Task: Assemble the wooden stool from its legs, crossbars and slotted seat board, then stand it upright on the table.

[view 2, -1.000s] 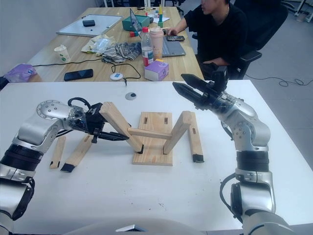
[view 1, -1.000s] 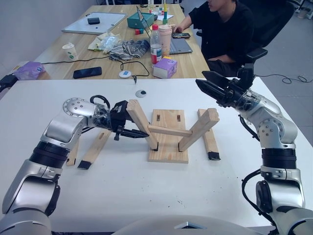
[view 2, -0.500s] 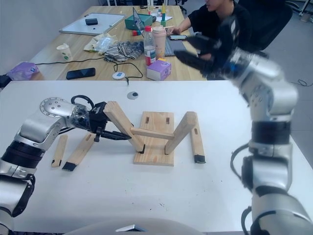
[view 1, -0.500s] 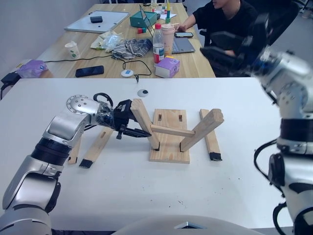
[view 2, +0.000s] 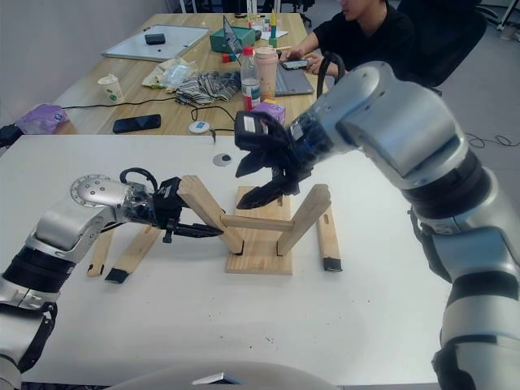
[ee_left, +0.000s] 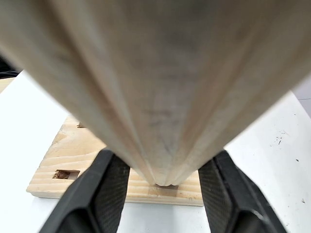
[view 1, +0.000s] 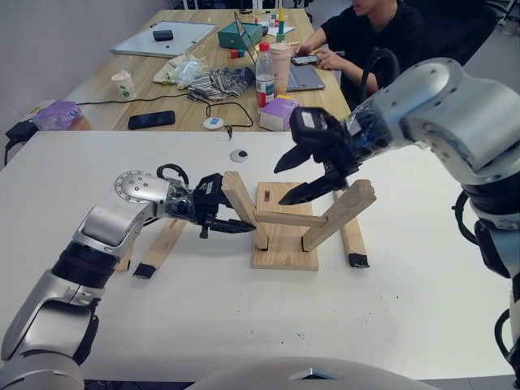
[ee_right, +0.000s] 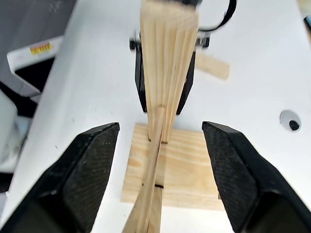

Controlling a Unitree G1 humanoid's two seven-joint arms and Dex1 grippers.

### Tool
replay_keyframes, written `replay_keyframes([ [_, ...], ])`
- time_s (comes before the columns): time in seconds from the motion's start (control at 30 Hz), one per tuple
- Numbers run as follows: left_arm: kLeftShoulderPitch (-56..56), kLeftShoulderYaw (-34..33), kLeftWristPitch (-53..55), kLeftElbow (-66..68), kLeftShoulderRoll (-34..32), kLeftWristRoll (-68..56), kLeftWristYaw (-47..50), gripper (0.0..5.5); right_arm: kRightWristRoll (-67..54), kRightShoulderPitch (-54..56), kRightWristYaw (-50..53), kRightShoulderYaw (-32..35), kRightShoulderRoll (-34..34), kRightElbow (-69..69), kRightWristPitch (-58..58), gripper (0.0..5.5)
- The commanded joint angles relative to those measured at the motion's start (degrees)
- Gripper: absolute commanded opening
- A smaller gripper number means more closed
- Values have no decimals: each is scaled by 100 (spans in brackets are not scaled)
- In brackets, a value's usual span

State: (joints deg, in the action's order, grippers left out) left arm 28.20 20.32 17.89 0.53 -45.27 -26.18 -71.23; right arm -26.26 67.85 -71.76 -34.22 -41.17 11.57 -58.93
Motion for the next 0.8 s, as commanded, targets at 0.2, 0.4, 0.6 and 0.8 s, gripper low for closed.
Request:
replay_keyframes([
  [0.2,-668,783,869,190,-300,925,107,201,628,-65,-122,-815,339,-59,345,315],
  [0.4,-688,791,903,121,-343,908,88,201,1327,-255,-63,-1248,419,-338,907,284],
  [0.6,-625,800,914,138,-328,915,74,201,1573,-299,-140,-1297,596,-526,1069,172],
  [0.8,-596,813,931,165,-322,921,55,201,1649,-410,-211,-1301,635,-465,1048,84],
])
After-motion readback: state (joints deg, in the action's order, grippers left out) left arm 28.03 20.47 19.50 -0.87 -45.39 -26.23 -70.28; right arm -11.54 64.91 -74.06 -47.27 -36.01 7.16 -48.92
